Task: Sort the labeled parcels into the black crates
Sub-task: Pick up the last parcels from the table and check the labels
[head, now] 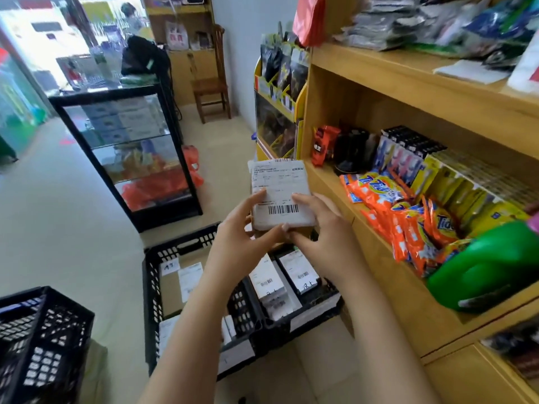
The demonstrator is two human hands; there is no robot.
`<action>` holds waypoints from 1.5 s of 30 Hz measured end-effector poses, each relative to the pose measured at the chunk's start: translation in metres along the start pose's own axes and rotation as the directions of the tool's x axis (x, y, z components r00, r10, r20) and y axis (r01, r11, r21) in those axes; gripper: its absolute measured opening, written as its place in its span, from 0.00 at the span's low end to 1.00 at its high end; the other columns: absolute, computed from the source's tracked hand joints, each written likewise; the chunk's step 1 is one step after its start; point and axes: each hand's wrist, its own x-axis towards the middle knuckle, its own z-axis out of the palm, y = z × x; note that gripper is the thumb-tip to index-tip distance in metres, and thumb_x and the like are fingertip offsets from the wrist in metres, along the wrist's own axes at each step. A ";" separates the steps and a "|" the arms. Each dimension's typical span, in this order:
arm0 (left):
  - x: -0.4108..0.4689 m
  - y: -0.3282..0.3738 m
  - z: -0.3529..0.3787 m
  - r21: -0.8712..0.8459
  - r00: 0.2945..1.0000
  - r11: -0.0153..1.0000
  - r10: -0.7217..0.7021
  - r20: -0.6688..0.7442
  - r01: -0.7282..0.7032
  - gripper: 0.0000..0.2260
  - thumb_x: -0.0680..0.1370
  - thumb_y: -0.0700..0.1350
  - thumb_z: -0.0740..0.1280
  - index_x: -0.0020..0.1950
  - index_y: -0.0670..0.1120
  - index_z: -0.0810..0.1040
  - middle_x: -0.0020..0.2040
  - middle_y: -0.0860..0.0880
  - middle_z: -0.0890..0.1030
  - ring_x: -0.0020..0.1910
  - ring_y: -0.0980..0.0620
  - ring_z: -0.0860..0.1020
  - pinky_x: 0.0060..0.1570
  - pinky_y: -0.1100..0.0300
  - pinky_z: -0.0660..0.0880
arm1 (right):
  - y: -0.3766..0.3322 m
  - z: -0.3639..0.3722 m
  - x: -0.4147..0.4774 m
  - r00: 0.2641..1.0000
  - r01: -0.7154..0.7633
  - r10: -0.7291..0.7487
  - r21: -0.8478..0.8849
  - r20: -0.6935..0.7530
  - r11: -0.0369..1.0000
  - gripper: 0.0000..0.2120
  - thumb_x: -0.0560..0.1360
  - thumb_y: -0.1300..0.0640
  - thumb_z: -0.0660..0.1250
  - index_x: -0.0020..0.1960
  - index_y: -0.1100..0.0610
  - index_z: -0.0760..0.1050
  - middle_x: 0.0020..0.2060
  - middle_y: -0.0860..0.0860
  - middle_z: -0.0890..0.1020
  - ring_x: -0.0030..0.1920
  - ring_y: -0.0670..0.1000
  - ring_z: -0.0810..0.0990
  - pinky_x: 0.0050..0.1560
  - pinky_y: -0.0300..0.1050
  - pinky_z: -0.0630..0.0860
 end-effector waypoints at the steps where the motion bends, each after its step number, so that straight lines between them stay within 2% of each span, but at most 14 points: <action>1: 0.012 -0.002 -0.002 -0.005 1.000 1.000 0.007 0.008 -0.007 0.30 0.70 0.51 0.77 0.69 0.59 0.70 0.60 0.55 0.78 0.50 0.62 0.81 0.45 0.63 0.80 | 0.001 0.003 0.010 1.000 -0.003 0.003 -0.010 -0.011 1.000 0.26 0.74 0.55 0.72 0.70 0.44 0.70 0.70 0.45 0.67 0.64 0.43 0.69 0.59 0.30 0.67; 3: 0.036 -0.007 -0.005 -0.012 0.999 1.000 0.027 0.032 -0.026 0.29 0.70 0.51 0.77 0.69 0.60 0.71 0.60 0.56 0.78 0.51 0.61 0.81 0.49 0.60 0.81 | 0.004 0.008 0.029 0.999 -0.019 0.019 -0.021 -0.029 1.000 0.26 0.74 0.55 0.72 0.70 0.45 0.70 0.69 0.45 0.67 0.61 0.40 0.68 0.52 0.20 0.64; 5: 0.056 -0.012 -0.005 -0.017 0.997 0.999 0.035 0.069 -0.034 0.29 0.70 0.51 0.77 0.69 0.60 0.71 0.60 0.57 0.79 0.52 0.61 0.81 0.51 0.59 0.80 | 0.009 0.010 0.044 0.998 -0.046 0.046 -0.004 -0.041 0.999 0.26 0.74 0.55 0.73 0.69 0.45 0.71 0.68 0.45 0.67 0.60 0.40 0.68 0.48 0.16 0.64; 10: 0.099 -0.026 0.004 -0.033 0.991 0.998 0.054 0.123 -0.051 0.28 0.70 0.52 0.77 0.68 0.61 0.71 0.62 0.57 0.78 0.55 0.60 0.79 0.52 0.62 0.79 | 0.028 0.015 0.078 0.992 -0.103 0.106 0.042 -0.073 0.994 0.26 0.72 0.56 0.74 0.68 0.45 0.71 0.63 0.43 0.66 0.60 0.42 0.69 0.48 0.16 0.64; 14: 0.127 -0.047 0.017 -0.064 0.992 0.998 0.007 0.130 0.002 0.23 0.75 0.54 0.72 0.69 0.60 0.71 0.64 0.56 0.77 0.59 0.59 0.78 0.53 0.63 0.78 | 0.058 0.027 0.106 0.989 -0.136 0.139 0.049 -0.057 0.990 0.30 0.72 0.60 0.74 0.70 0.45 0.70 0.65 0.45 0.66 0.62 0.43 0.70 0.50 0.17 0.64; 17: 0.146 -0.069 0.030 -0.059 0.993 0.997 -0.048 0.111 0.055 0.21 0.77 0.51 0.70 0.69 0.59 0.71 0.64 0.57 0.76 0.58 0.65 0.76 0.53 0.62 0.79 | 0.084 0.038 0.125 0.985 -0.172 0.171 0.046 0.029 0.984 0.31 0.73 0.62 0.72 0.72 0.43 0.67 0.69 0.45 0.63 0.63 0.42 0.67 0.48 0.16 0.64; 20: 0.165 -0.092 0.047 -0.065 0.992 0.992 -0.101 0.077 0.106 0.23 0.77 0.48 0.71 0.70 0.55 0.70 0.64 0.56 0.76 0.59 0.65 0.76 0.53 0.62 0.79 | 0.113 0.047 0.147 0.975 -0.186 0.179 0.043 0.134 0.982 0.31 0.75 0.61 0.71 0.73 0.42 0.66 0.74 0.44 0.60 0.65 0.41 0.66 0.53 0.21 0.64; 23: 0.186 -0.115 0.069 -0.061 0.982 0.981 -0.185 0.028 0.187 0.28 0.76 0.47 0.72 0.73 0.56 0.66 0.66 0.57 0.73 0.64 0.60 0.74 0.56 0.58 0.78 | 0.147 0.052 0.176 0.951 -0.193 0.175 0.044 0.254 0.980 0.32 0.75 0.62 0.70 0.73 0.43 0.65 0.74 0.44 0.59 0.67 0.43 0.65 0.56 0.26 0.67; 26: 0.199 -0.138 0.098 -0.077 0.957 0.954 -0.291 0.000 0.290 0.31 0.75 0.45 0.72 0.75 0.53 0.64 0.67 0.57 0.68 0.67 0.55 0.71 0.59 0.55 0.77 | 0.184 0.057 0.199 0.916 -0.191 0.179 -0.001 0.359 0.982 0.33 0.73 0.63 0.69 0.73 0.42 0.65 0.73 0.45 0.58 0.69 0.48 0.66 0.63 0.40 0.73; 30: 0.200 -0.180 0.135 -0.067 0.910 0.910 -0.412 -0.040 0.409 0.33 0.75 0.46 0.73 0.76 0.55 0.62 0.63 0.62 0.66 0.67 0.55 0.71 0.61 0.55 0.76 | 0.234 0.071 0.210 0.841 -0.229 0.212 -0.028 0.498 0.973 0.33 0.73 0.63 0.71 0.73 0.43 0.65 0.72 0.46 0.58 0.68 0.49 0.67 0.62 0.41 0.74; 34: 0.185 -0.225 0.163 -0.059 0.853 0.853 -0.521 -0.037 0.519 0.33 0.75 0.48 0.73 0.75 0.60 0.60 0.70 0.59 0.64 0.71 0.54 0.67 0.66 0.53 0.73 | 0.281 0.091 0.200 0.750 -0.286 0.263 -0.062 0.607 0.956 0.33 0.73 0.63 0.71 0.73 0.44 0.64 0.70 0.44 0.58 0.64 0.46 0.67 0.57 0.37 0.75; 36: 0.176 -0.248 0.173 -0.027 0.828 0.830 -0.558 -0.047 0.557 0.33 0.75 0.51 0.72 0.75 0.63 0.59 0.70 0.61 0.64 0.71 0.58 0.66 0.68 0.54 0.70 | 0.303 0.107 0.193 0.718 -0.315 0.284 -0.068 0.636 0.947 0.33 0.73 0.63 0.71 0.73 0.45 0.64 0.68 0.42 0.58 0.63 0.46 0.68 0.57 0.38 0.76; 40: 0.161 -0.290 0.188 0.106 0.802 0.795 -0.590 -0.091 0.597 0.33 0.76 0.52 0.71 0.77 0.58 0.57 0.72 0.61 0.63 0.70 0.66 0.61 0.69 0.63 0.62 | 0.341 0.146 0.173 0.698 -0.329 0.304 -0.086 0.649 0.940 0.33 0.73 0.64 0.71 0.73 0.44 0.64 0.71 0.45 0.57 0.67 0.48 0.67 0.61 0.45 0.77; 45: 0.148 -0.341 0.203 0.192 0.762 0.740 -0.642 -0.086 0.645 0.33 0.77 0.52 0.69 0.78 0.57 0.55 0.76 0.60 0.59 0.78 0.53 0.49 0.74 0.51 0.54 | 0.383 0.190 0.149 0.669 -0.339 0.341 -0.136 0.661 0.931 0.34 0.73 0.63 0.71 0.74 0.45 0.63 0.73 0.46 0.55 0.70 0.50 0.64 0.65 0.51 0.74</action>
